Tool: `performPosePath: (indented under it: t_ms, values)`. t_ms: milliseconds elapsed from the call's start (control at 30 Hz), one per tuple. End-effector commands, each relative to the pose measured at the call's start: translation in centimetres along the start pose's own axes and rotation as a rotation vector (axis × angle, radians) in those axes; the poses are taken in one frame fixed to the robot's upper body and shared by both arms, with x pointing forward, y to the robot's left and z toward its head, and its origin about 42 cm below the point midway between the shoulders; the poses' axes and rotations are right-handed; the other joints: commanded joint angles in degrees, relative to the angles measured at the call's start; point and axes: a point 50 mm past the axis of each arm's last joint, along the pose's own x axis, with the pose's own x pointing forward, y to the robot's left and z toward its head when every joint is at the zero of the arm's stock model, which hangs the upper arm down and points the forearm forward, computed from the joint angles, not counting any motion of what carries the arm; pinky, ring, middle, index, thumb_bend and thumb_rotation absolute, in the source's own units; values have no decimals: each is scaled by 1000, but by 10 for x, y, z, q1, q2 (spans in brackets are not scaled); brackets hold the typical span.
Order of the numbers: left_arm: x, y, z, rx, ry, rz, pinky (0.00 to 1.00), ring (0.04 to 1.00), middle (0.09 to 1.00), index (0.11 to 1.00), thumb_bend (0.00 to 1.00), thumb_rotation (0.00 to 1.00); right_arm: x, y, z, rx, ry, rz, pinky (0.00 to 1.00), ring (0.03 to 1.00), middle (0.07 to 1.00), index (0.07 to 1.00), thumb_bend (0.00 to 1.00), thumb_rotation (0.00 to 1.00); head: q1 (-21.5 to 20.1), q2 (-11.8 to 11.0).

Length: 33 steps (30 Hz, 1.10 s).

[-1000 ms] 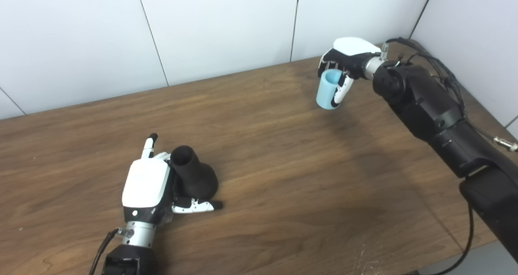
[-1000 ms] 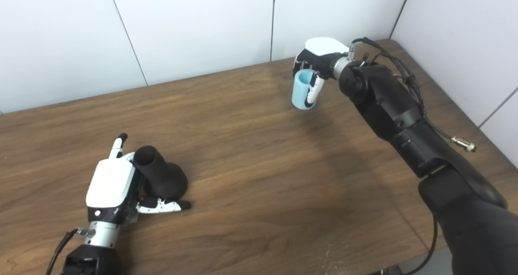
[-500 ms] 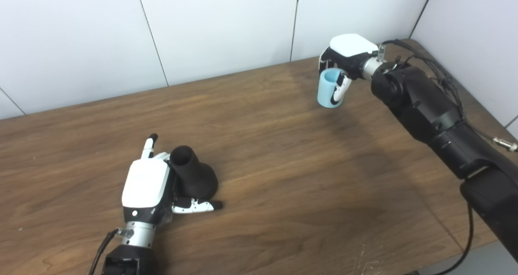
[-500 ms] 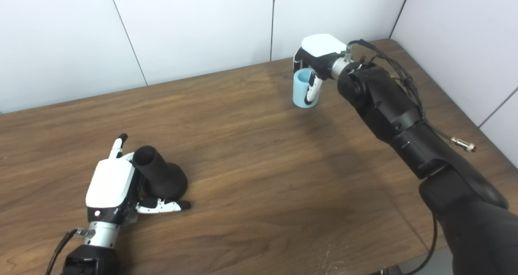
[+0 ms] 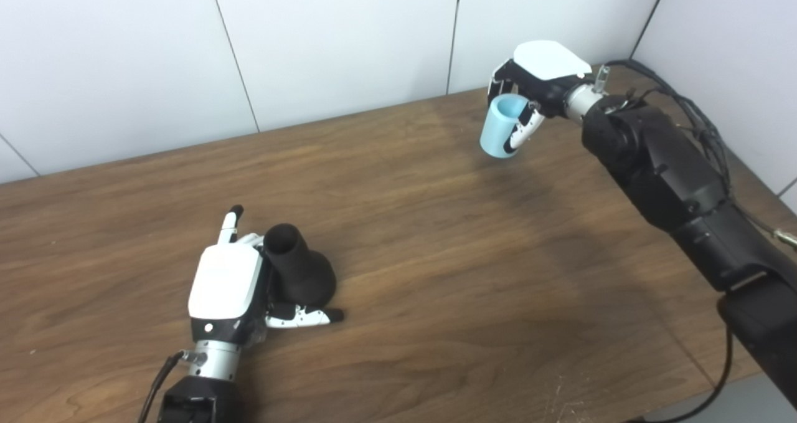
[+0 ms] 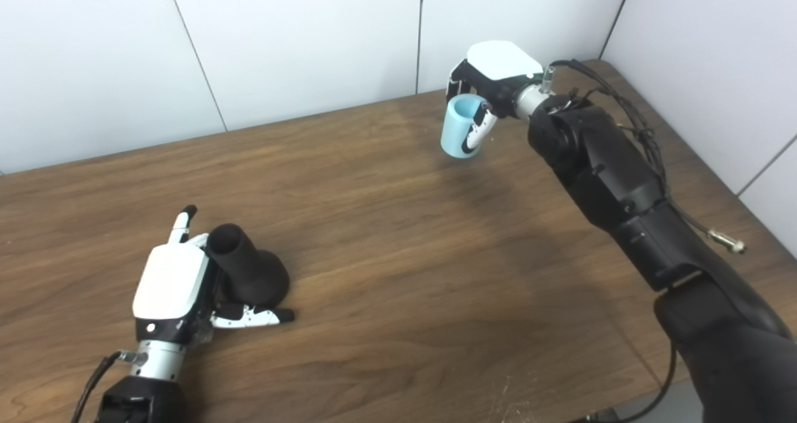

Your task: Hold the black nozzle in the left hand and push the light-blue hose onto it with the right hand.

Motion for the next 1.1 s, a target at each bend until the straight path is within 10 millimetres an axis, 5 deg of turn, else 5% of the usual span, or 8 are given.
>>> performPosePath:
  t_ms: [0, 533, 700, 1000, 1067]
  values:
    - [-66, -61, -3, -21, 110, -250, 999, 606, 465, 496, 525, 0, -2, -39, 9, -31, -68, -116, 402, 398, 514, 487, 518, 0, 0, 0]
    - [-64, -76, 20, -3, 92, -268, 992, 608, 532, 468, 518, 0, -44, -56, 75, 33, -277, -205, 457, 391, 515, 484, 518, 0, 119, -35]
    - [-59, -79, 27, -15, 97, -264, 990, 599, 502, 485, 522, 0, -57, -64, 96, 25, -342, -217, 657, 395, 474, 504, 520, 0, 135, -39]
    - [-52, -82, 36, -18, 105, -261, 1000, 613, 507, 483, 522, 0, -76, -75, 122, 106, -443, -240, 759, 432, 459, 504, 522, 0, 164, -41]
    - [-51, -82, 38, -9, 104, -260, 1000, 616, 504, 485, 522, 0, -79, -76, 127, 141, -465, -240, 892, 447, 460, 502, 521, 0, 167, -42]
